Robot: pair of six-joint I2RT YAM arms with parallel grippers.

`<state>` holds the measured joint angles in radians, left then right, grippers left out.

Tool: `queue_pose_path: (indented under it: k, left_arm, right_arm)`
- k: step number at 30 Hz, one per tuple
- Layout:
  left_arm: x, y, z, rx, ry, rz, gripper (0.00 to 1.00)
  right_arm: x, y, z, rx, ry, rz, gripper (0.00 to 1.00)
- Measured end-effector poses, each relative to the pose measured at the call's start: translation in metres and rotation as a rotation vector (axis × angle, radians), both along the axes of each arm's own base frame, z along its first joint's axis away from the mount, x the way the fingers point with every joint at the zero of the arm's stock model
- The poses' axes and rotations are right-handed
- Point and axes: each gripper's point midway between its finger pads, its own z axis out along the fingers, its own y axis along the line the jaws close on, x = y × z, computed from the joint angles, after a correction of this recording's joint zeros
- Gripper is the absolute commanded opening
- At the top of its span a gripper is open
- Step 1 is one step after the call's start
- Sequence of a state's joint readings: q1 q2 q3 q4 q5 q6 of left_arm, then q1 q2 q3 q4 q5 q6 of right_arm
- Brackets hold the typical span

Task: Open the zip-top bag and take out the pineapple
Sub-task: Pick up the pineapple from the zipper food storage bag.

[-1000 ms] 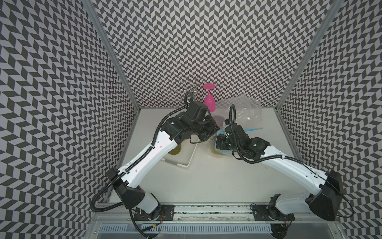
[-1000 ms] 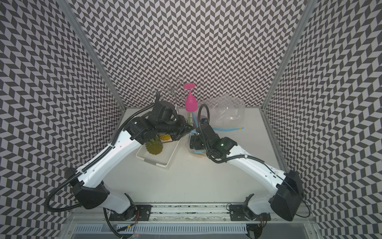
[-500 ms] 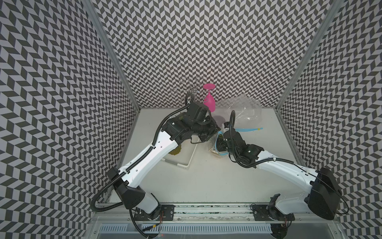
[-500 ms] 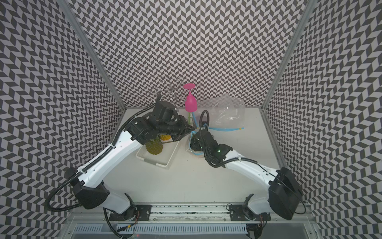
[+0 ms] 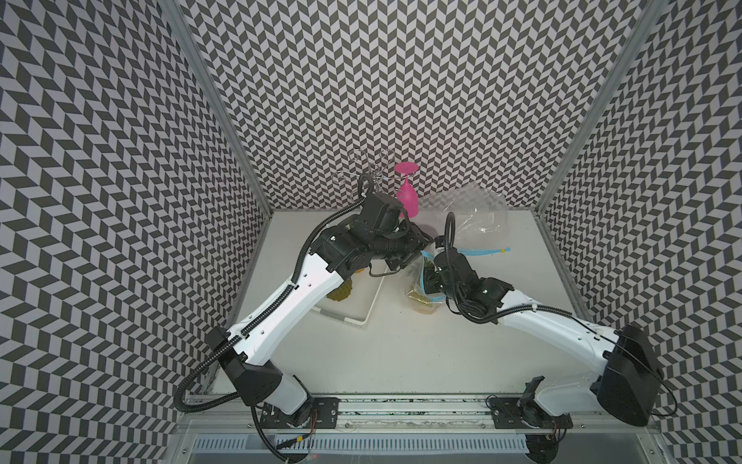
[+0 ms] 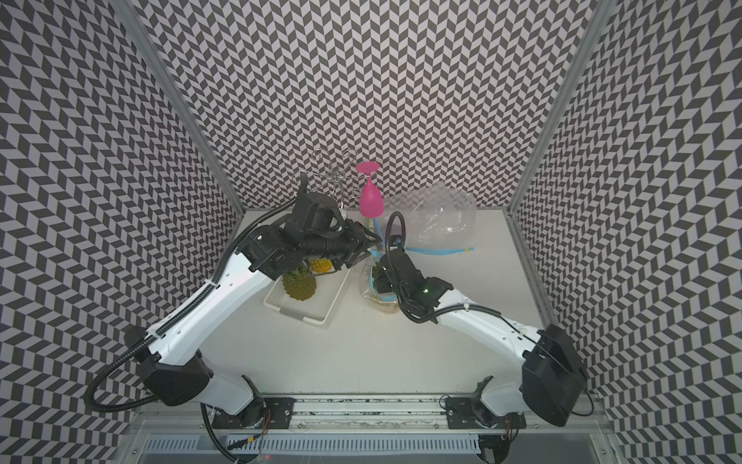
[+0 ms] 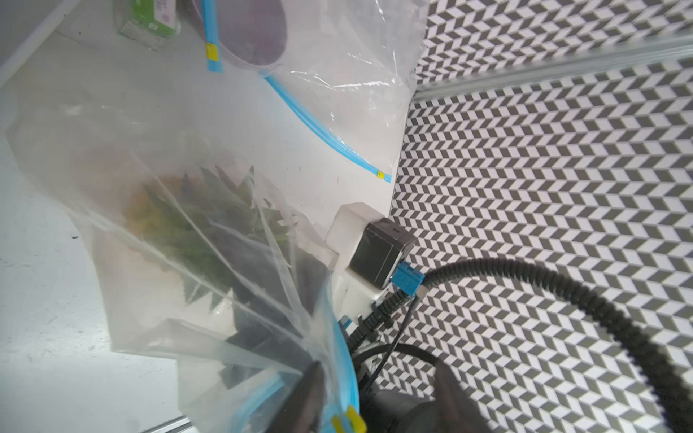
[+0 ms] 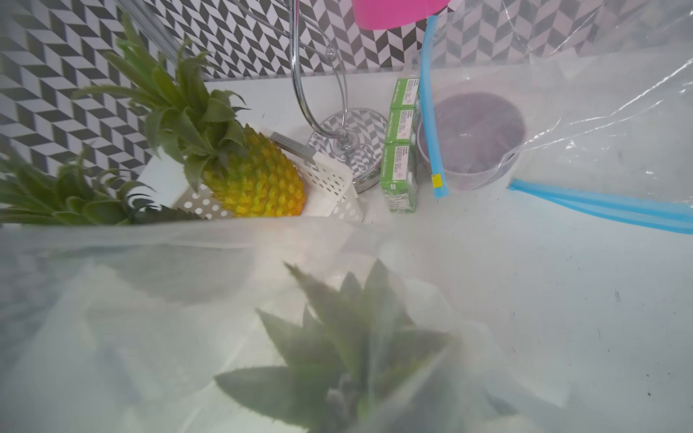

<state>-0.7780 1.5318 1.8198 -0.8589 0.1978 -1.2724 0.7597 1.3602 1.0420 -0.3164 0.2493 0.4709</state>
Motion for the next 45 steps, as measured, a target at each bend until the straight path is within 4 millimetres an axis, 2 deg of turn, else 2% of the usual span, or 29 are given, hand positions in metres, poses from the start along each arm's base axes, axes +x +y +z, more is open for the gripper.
queue_pose_path:
  k: [4,10,15,18,20,22,29,34,38,41,45]
  left_arm:
    - [0.011,0.01,0.012,0.016,-0.064,0.036,0.64]
    - [0.029,0.027,0.008,0.044,-0.085,0.098,0.72]
    - [0.037,0.027,-0.014,0.052,-0.051,0.11,0.78]
    - [0.041,0.024,-0.025,0.033,-0.027,0.112,0.81]
    - [0.043,0.022,-0.032,0.014,-0.003,0.121,0.85]
    - [0.046,0.023,-0.038,0.001,0.019,0.138,0.99]
    - [0.061,0.035,-0.062,-0.059,0.131,0.221,0.99]
    - [0.062,0.034,-0.052,-0.116,0.202,0.238,0.99]
    - [0.055,0.022,-0.047,-0.143,0.266,0.207,0.99]
    - [0.044,0.014,-0.059,-0.126,0.342,0.183,0.99]
    - [0.037,0.017,-0.078,-0.102,0.417,0.2,0.99]
  right_arm:
    - [0.008,-0.026,0.024,0.087,0.026,-0.036,0.0]
    - [0.031,-0.074,0.083,0.252,0.012,-0.109,0.0]
    - [0.043,-0.1,0.134,0.4,-0.024,-0.116,0.0]
    - [0.042,-0.108,0.15,0.465,-0.027,-0.104,0.0]
    - [0.038,-0.11,0.156,0.503,-0.02,-0.09,0.0]
    - [0.034,-0.11,0.161,0.53,-0.016,-0.071,0.0]
    - [0.006,-0.1,0.165,0.567,-0.035,0.054,0.0]
    - [-0.004,-0.095,0.158,0.527,-0.063,0.134,0.0]
    - [-0.006,-0.091,0.161,0.491,-0.113,0.172,0.0]
    - [-0.008,-0.083,0.167,0.468,-0.155,0.213,0.0]
    - [-0.019,-0.063,0.171,0.44,-0.185,0.293,0.0]
